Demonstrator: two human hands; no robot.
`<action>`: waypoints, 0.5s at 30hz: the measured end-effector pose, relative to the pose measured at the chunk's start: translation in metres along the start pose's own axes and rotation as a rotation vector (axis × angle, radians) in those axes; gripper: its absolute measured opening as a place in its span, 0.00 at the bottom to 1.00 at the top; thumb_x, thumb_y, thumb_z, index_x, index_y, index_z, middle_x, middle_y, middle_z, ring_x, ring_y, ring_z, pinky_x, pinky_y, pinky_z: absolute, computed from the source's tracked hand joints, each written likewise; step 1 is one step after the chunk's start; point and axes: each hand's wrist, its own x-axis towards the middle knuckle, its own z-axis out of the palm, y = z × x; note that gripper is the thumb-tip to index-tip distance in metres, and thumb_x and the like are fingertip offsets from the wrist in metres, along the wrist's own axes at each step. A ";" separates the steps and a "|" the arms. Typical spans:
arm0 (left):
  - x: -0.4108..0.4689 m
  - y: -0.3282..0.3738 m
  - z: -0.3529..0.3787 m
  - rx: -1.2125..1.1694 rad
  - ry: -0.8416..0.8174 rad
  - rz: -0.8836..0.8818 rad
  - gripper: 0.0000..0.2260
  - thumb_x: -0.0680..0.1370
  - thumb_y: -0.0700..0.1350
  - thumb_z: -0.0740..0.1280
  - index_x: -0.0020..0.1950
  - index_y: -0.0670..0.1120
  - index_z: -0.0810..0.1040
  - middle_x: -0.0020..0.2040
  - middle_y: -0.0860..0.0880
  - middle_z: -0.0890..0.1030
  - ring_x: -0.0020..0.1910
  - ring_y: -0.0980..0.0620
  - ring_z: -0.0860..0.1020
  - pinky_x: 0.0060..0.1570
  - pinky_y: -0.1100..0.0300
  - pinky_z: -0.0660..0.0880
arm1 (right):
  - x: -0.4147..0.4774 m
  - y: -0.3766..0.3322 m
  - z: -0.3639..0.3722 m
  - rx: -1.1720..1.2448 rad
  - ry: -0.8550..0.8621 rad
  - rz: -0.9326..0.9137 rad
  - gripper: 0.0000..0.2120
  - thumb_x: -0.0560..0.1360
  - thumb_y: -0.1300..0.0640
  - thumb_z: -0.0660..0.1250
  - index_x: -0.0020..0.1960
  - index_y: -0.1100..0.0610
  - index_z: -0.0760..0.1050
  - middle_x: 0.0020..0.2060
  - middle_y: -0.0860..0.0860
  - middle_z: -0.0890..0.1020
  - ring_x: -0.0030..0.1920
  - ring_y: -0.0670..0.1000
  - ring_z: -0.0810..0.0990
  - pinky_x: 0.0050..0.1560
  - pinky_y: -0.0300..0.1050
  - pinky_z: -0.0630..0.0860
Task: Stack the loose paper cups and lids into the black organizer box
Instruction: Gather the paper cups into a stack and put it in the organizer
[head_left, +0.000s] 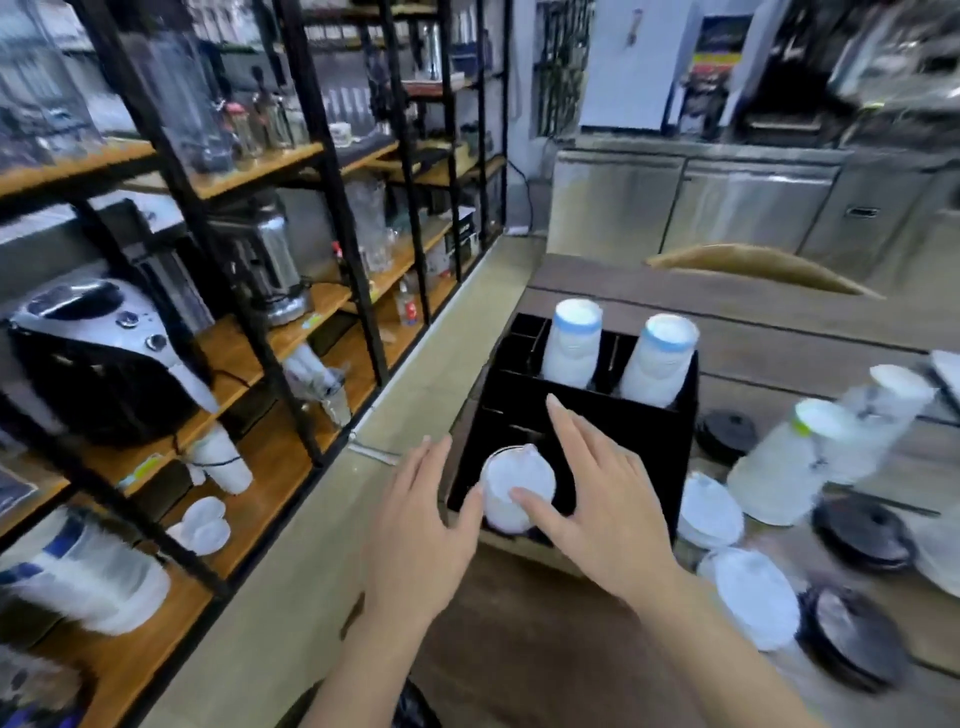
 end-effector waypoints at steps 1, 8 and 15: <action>0.004 0.017 0.013 -0.017 -0.002 0.016 0.27 0.77 0.60 0.58 0.75 0.57 0.58 0.76 0.57 0.60 0.75 0.58 0.56 0.70 0.61 0.57 | 0.001 0.017 -0.011 -0.008 0.017 0.015 0.38 0.71 0.34 0.58 0.76 0.48 0.53 0.69 0.53 0.73 0.67 0.53 0.73 0.62 0.50 0.71; 0.030 0.140 0.106 -0.108 -0.061 0.159 0.27 0.76 0.57 0.62 0.74 0.52 0.62 0.75 0.54 0.65 0.74 0.56 0.60 0.72 0.58 0.60 | -0.002 0.139 -0.090 -0.093 0.085 0.100 0.38 0.71 0.33 0.58 0.75 0.47 0.53 0.67 0.53 0.74 0.64 0.55 0.75 0.58 0.53 0.73; 0.037 0.204 0.171 -0.161 -0.147 0.267 0.27 0.76 0.56 0.63 0.73 0.52 0.63 0.73 0.54 0.66 0.73 0.57 0.63 0.69 0.60 0.61 | -0.022 0.223 -0.130 -0.141 0.177 0.238 0.37 0.71 0.34 0.58 0.75 0.50 0.55 0.64 0.52 0.76 0.61 0.54 0.77 0.54 0.51 0.73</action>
